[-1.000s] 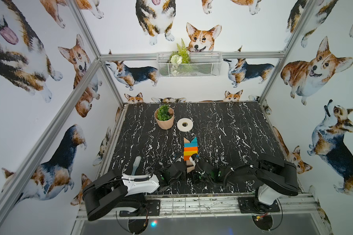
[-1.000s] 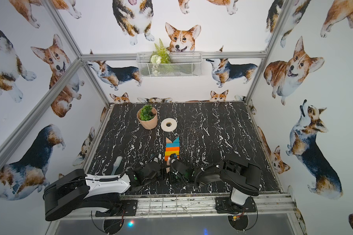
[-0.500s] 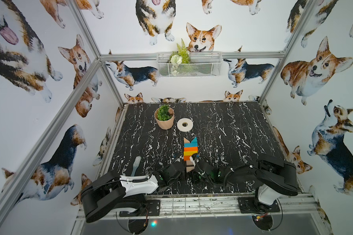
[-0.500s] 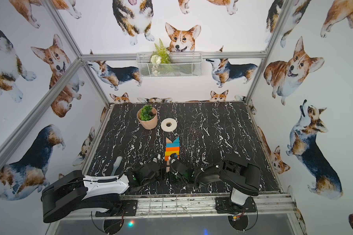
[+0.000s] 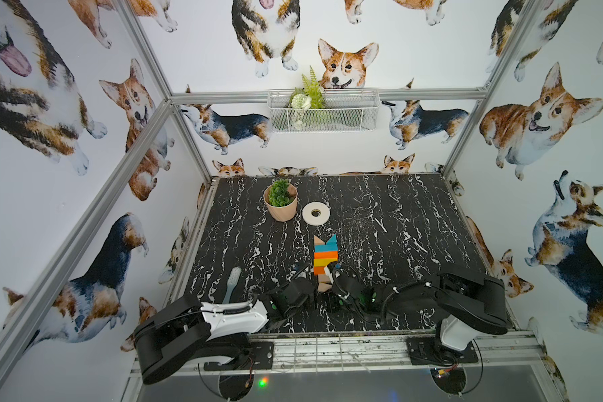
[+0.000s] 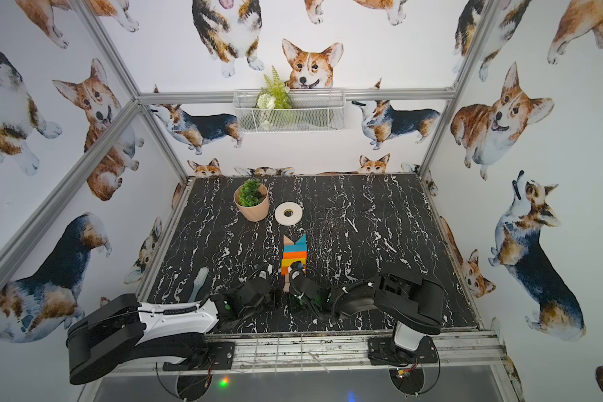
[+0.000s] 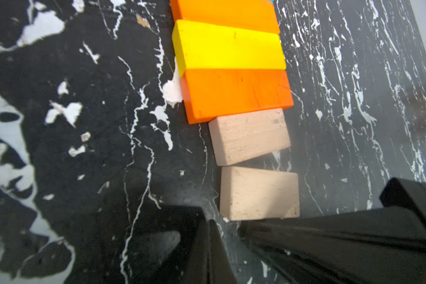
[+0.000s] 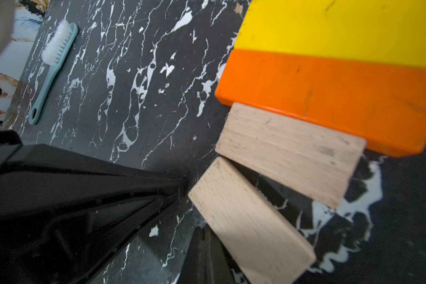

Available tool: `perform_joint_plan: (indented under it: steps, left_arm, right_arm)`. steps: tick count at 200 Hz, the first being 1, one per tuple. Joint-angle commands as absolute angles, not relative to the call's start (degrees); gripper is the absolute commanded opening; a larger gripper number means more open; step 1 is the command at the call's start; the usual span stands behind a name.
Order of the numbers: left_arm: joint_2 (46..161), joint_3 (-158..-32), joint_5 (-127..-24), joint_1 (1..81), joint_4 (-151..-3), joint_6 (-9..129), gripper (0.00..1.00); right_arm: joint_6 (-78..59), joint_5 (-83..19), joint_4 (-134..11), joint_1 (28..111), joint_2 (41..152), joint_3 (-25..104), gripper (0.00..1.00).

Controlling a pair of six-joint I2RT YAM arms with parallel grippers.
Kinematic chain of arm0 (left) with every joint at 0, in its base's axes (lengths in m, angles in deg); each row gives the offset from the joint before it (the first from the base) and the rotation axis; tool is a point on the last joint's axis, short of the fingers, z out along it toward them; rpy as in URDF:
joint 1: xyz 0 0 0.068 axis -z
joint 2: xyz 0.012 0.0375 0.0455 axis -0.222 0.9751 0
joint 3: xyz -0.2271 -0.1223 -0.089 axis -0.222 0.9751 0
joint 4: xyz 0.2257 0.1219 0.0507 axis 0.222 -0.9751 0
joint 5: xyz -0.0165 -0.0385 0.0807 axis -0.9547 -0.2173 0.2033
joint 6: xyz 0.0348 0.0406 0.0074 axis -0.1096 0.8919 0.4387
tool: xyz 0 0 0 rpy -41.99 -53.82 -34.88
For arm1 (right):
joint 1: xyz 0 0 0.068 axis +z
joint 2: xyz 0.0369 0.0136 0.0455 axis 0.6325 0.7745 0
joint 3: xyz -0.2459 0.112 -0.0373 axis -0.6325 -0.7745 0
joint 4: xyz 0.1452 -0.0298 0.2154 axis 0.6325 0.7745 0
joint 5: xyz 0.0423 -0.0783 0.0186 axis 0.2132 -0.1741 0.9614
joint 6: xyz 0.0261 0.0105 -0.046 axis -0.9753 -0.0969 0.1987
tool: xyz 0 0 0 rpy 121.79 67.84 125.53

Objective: Assemble a carrot with building blocks
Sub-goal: Assemble the building block at the center of the board.

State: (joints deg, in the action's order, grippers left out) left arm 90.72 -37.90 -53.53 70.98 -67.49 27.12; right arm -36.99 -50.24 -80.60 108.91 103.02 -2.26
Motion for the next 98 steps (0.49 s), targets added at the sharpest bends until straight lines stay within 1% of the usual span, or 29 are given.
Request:
perform_joint_plan:
  steps: [1,31,98]
  left_arm:
    - [91.0,-37.7,-52.9,70.9,-67.5,27.0,0.00]
    - [91.6,-37.8,-53.2,70.8,-66.9,27.0,0.00]
    - [92.6,-37.9,-53.6,70.8,-66.3,26.9,0.00]
  right_arm:
    - [-36.6,-51.4,-73.5,108.9,101.2,-3.1,0.00]
    - [-36.5,-53.2,-72.2,108.8,99.0,-4.4,0.00]
    - [-36.3,-53.0,-73.0,108.5,100.4,-3.9,0.00]
